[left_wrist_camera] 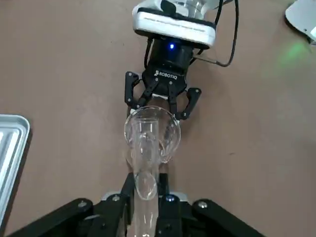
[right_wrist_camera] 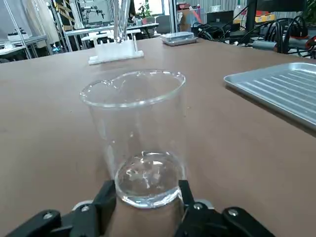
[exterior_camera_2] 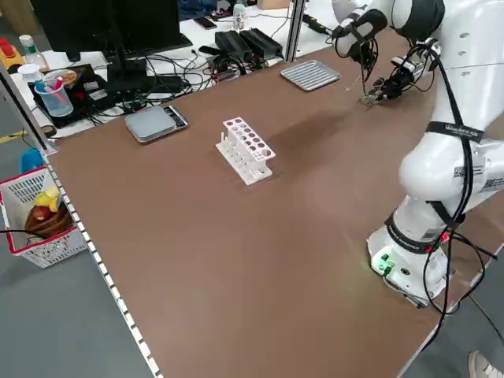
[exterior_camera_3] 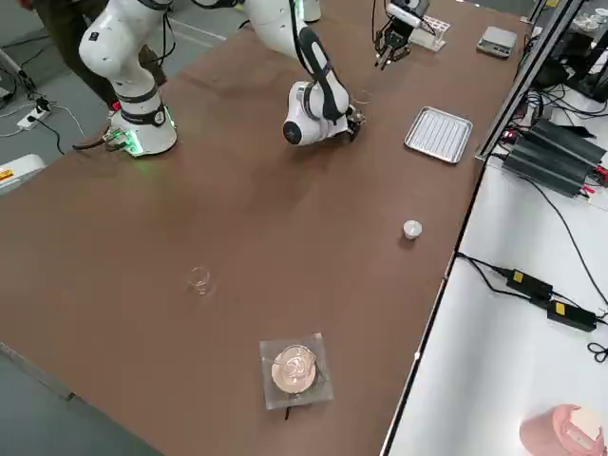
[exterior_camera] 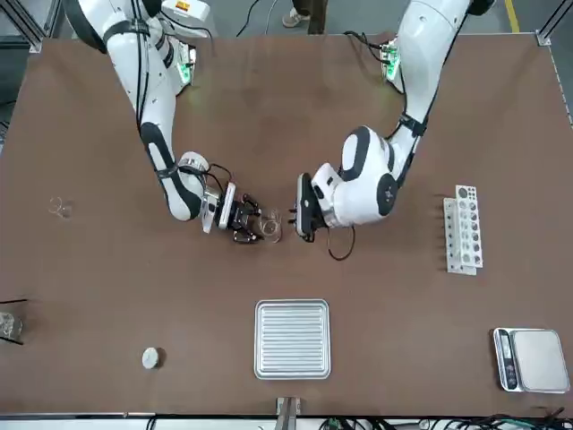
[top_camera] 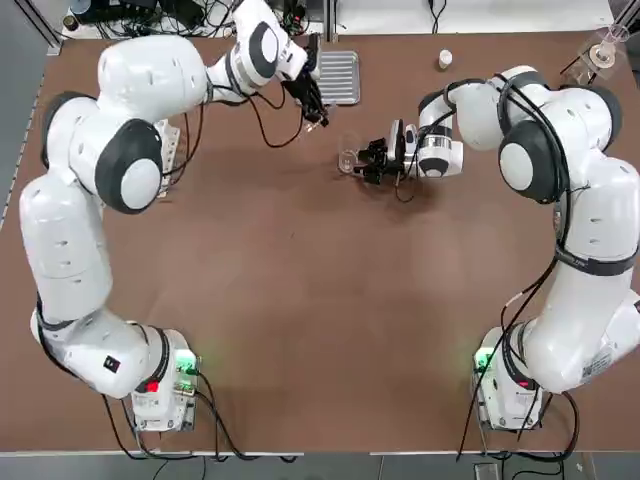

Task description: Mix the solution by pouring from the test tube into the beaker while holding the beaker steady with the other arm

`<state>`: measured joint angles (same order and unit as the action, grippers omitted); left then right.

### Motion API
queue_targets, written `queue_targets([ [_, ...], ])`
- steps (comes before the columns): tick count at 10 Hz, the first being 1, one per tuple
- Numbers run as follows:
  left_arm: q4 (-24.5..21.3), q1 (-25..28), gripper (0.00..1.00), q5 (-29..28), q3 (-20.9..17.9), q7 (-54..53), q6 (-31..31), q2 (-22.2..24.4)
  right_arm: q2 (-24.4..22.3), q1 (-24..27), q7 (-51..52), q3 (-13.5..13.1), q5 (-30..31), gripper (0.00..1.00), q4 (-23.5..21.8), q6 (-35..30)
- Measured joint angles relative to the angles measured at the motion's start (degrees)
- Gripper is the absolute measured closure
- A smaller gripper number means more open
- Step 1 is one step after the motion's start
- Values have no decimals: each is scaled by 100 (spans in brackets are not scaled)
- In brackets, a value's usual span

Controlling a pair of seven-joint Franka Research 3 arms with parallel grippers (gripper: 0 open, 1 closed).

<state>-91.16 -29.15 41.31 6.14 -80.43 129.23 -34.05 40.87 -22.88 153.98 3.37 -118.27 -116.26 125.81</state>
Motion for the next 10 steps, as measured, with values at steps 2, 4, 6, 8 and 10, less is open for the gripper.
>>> queue_targets([
  [2, 106, -578, 78, 0, -622, 86, 0, -78, 0, 0, 0, 2, -5, 41, 0, 0],
  [4, 253, -856, 78, -1, -852, 362, 0, -166, 0, 0, 0, 3, -6, 41, 0, 0],
  [6, 308, -1166, 78, -1, -1198, 568, 0, -228, 0, 0, 0, 4, -8, 41, 0, 0],
  [8, 337, -1381, 78, -2, -1346, 840, 0, -259, 0, 0, 0, 6, -8, 41, 1, -2],
  [10, 443, -1690, 78, -46, -1649, 1052, 0, -337, 0, 0, 0, 6, -9, 41, 1, -4],
])
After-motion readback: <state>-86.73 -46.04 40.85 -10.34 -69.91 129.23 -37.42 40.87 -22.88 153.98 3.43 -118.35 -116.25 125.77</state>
